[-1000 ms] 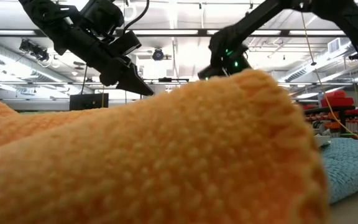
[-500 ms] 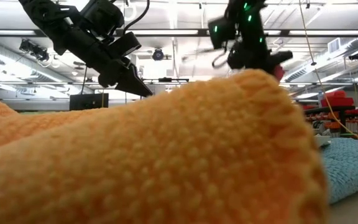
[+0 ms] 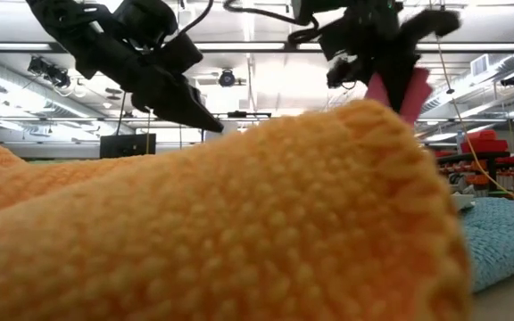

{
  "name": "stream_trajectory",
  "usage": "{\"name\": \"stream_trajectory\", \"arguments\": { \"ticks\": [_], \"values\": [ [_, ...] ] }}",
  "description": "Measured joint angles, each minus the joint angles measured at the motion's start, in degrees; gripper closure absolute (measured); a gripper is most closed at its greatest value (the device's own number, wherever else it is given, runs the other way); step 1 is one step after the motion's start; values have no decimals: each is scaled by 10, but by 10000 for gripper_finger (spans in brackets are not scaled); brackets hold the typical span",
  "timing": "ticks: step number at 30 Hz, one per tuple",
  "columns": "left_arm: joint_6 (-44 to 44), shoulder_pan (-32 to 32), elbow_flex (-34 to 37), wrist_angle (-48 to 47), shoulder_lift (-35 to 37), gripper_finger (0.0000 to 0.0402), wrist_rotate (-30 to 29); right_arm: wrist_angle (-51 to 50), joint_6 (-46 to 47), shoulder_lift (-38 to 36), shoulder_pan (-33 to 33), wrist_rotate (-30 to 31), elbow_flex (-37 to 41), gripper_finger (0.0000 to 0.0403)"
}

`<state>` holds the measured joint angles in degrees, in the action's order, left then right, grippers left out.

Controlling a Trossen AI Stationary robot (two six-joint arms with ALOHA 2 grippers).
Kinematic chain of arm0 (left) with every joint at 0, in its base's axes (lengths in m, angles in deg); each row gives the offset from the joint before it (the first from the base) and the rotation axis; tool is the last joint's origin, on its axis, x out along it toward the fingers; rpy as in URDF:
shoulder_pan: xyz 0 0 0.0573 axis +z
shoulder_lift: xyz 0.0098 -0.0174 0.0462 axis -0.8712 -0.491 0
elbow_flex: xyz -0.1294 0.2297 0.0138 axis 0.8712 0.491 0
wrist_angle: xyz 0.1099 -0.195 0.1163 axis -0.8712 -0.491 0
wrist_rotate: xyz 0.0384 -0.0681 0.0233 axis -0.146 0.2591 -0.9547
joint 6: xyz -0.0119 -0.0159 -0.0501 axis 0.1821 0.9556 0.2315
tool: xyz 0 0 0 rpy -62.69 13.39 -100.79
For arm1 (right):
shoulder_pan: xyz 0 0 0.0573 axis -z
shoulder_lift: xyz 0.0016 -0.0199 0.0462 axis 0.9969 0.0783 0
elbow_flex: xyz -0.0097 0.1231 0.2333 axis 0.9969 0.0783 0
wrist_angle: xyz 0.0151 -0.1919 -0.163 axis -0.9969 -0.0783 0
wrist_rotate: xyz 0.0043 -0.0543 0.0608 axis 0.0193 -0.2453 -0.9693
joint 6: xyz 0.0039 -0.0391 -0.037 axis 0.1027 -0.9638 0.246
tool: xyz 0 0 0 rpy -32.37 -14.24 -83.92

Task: Fold microfiber towels
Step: Fold the pink towel

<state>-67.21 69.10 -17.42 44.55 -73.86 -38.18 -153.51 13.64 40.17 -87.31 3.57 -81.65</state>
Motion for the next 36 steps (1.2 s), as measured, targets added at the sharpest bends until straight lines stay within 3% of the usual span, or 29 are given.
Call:
{"name": "stream_trajectory", "arguments": {
  "ticks": [7, 13, 21, 26, 36],
  "values": [
    [0, -45, 0, 10, 0, 315, 54, 68, 20, 23, -25, -226, 22, 361],
    [0, -85, 0, 24, 0, 321, 57, 145, -16, 29, 2, -331, 102, 361],
    [34, -111, 0, 56, 0, 322, 56, 190, -5, 31, 64, -351, 222, 361],
    [60, -124, 0, 81, 0, 328, 55, 219, 45, 31, 92, -318, 269, 361],
    [62, -157, 0, 128, 0, 332, 54, 253, 106, 31, 162, -305, 260, 361]
  ]
}}
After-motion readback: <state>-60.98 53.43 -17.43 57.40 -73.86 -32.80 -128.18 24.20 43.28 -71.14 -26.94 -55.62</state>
